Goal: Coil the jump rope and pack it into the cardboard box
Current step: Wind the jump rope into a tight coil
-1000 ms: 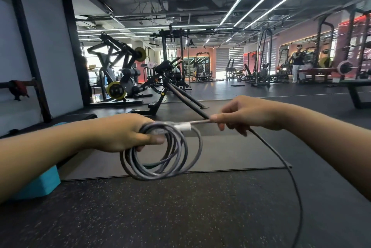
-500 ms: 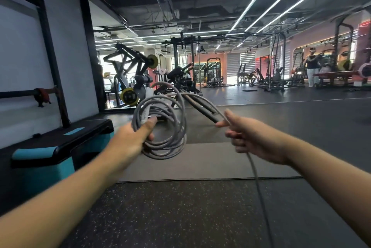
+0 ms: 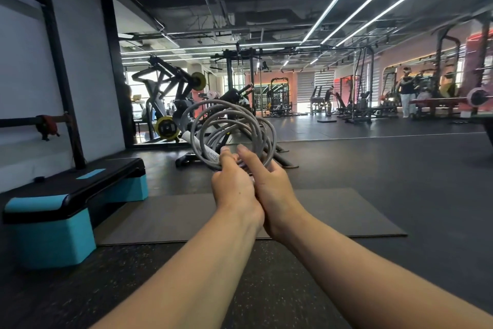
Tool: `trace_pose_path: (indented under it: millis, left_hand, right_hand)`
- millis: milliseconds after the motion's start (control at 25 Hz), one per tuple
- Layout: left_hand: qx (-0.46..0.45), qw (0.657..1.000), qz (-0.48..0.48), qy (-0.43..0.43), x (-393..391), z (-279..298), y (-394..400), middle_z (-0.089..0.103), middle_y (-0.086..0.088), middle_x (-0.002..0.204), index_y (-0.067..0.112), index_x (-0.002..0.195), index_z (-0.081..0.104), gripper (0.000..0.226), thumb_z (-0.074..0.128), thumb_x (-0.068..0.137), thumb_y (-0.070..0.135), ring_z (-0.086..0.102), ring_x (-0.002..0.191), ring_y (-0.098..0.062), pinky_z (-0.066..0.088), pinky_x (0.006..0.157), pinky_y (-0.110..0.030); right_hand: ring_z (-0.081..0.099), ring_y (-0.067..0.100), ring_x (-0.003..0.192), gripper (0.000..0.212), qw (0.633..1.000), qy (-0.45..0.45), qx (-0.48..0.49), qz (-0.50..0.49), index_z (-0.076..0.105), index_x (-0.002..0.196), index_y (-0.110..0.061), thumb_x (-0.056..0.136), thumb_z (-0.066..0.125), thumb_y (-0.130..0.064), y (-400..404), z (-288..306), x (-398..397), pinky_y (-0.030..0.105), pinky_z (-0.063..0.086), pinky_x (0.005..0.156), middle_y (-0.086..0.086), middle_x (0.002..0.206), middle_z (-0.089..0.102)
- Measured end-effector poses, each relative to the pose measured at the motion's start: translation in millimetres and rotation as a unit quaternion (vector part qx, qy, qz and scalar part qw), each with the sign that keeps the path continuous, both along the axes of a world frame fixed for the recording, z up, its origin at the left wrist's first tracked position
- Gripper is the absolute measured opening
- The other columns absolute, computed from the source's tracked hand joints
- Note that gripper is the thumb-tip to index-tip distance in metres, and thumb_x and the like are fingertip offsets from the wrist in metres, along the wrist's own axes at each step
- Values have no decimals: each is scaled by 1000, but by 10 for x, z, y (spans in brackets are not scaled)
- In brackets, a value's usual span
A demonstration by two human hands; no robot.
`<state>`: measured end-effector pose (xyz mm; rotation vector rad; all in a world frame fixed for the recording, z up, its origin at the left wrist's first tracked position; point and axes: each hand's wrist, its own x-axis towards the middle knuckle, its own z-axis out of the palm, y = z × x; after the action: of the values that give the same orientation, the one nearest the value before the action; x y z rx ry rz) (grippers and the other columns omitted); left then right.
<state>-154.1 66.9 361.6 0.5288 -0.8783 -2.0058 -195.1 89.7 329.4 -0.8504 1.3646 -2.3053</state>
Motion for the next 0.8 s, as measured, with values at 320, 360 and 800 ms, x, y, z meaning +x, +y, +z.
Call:
trace_pose_path:
  millis: [320, 360, 800]
  left_hand:
    - [-81, 984, 64, -144, 134, -185, -268, 63, -9, 125, 11, 131, 53, 60, 78, 78, 26, 62, 93, -17, 47, 70, -27]
    - [-127, 969, 129, -170, 219, -179, -351, 50, -11, 139, 16, 143, 38, 83, 83, 73, 24, 57, 109, -24, 46, 83, -34]
    - [-857, 371, -74, -349, 227, 452, -592, 70, 8, 94, 29, 106, 53, 27, 68, 86, 20, 69, 87, -20, 56, 78, -38]
  right_hand:
    - [42, 4, 46, 37, 968, 219, 77, -94, 54, 60, -21, 97, 59, -16, 70, -29, -144, 25, 34, 51, -14, 48, 50]
    - [41, 7, 49, 35, 943, 293, 120, -106, 53, 62, -19, 97, 59, -16, 133, 12, -216, 28, 34, 54, -13, 51, 49]
    - [50, 12, 55, 22, 672, 611, 414, -53, 61, 72, -19, 81, 79, -27, 524, 610, -415, 24, 43, 53, -2, 64, 59]
